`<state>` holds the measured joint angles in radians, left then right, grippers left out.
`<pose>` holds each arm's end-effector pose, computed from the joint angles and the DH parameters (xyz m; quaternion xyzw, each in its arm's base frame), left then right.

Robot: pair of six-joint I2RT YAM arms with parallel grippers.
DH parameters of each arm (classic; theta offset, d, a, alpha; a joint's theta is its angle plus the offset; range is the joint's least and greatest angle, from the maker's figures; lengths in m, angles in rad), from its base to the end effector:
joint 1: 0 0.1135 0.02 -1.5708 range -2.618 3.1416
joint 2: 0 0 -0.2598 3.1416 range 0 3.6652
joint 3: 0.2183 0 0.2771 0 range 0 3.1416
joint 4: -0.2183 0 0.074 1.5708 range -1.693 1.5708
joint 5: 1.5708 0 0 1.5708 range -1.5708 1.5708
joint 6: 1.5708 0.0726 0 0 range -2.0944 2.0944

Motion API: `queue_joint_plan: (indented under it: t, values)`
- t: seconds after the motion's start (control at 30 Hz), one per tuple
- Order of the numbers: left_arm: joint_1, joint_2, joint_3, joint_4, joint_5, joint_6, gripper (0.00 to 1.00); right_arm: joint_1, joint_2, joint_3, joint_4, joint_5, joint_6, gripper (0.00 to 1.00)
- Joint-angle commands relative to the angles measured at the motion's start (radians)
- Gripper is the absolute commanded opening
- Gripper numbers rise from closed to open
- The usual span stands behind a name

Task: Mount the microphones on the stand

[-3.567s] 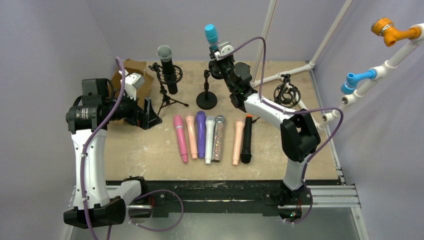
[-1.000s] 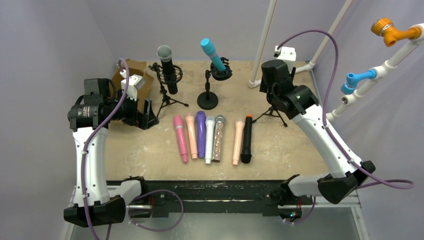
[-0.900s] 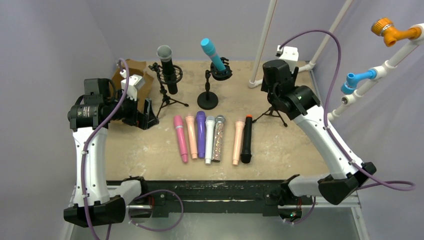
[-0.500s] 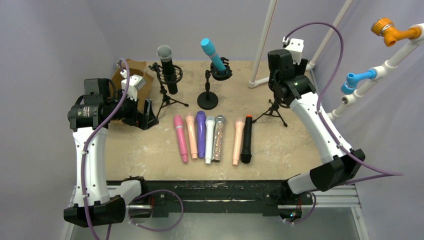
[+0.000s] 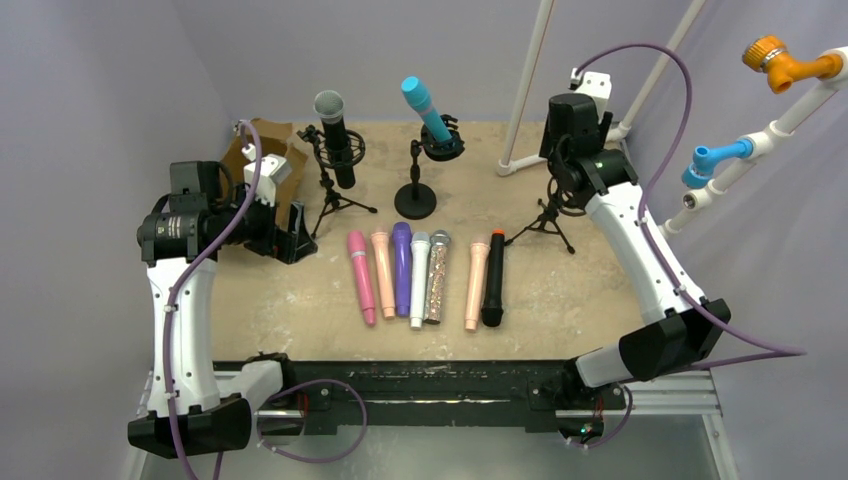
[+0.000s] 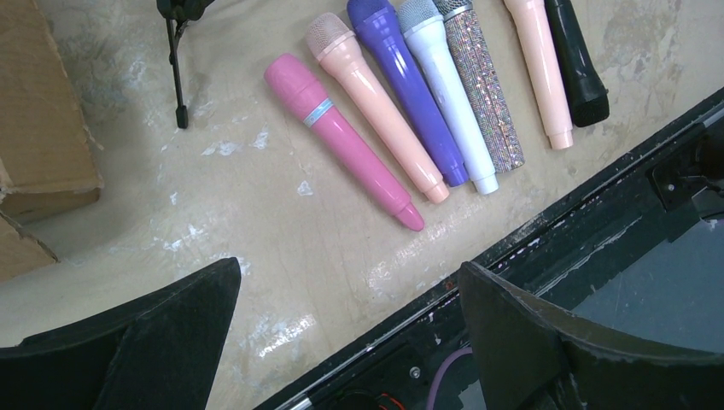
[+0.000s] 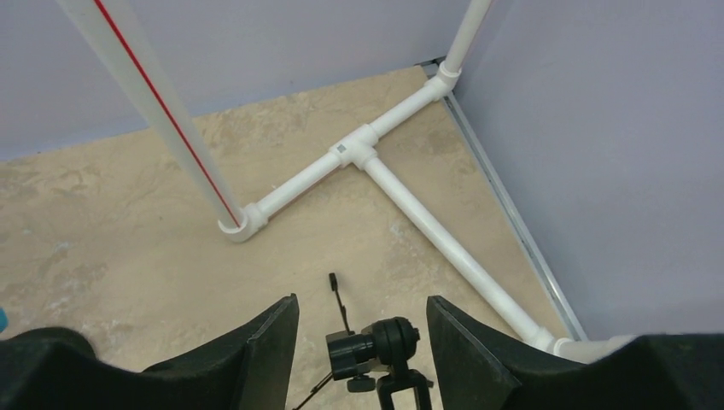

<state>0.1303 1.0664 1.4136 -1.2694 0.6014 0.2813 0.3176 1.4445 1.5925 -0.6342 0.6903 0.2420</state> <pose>0.2128 -0.0135 0.3827 0.1624 0.8956 -0.2126 0.3553 0.3573 0.0688 0.4097 0.1440 0.8120 -0.1444 0.5468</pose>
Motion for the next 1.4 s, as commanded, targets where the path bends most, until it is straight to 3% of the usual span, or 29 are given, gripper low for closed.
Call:
queue_joint_plan:
  t: [0.0,0.2,0.47,0.57,0.8,1.1,1.37]
  values:
    - [-0.001,-0.016,0.004,0.002,0.006,0.019,1.00,-0.006,-0.008,-0.016,-0.009,-0.076,0.001,0.62]
    - [-0.002,-0.021,0.004,0.017,-0.026,0.012,1.00,-0.007,-0.017,-0.046,-0.025,-0.070,0.005,0.63]
    - [-0.003,-0.028,0.018,0.019,-0.029,0.008,1.00,-0.017,0.005,-0.022,0.007,-0.113,-0.004,0.24]
    - [-0.002,-0.029,0.013,0.018,-0.034,0.007,1.00,-0.017,0.011,0.023,0.025,-0.155,-0.031,0.15]
    - [-0.002,-0.030,0.015,0.022,-0.036,0.004,1.00,-0.017,-0.005,0.033,0.111,-0.264,-0.073,0.14]
    - [-0.002,-0.038,0.013,0.018,-0.051,0.014,1.00,-0.015,0.033,-0.005,0.134,-0.314,-0.014,0.13]
    - [-0.002,-0.036,0.012,0.021,-0.046,0.007,1.00,-0.016,0.056,-0.017,0.113,-0.330,0.001,0.25]
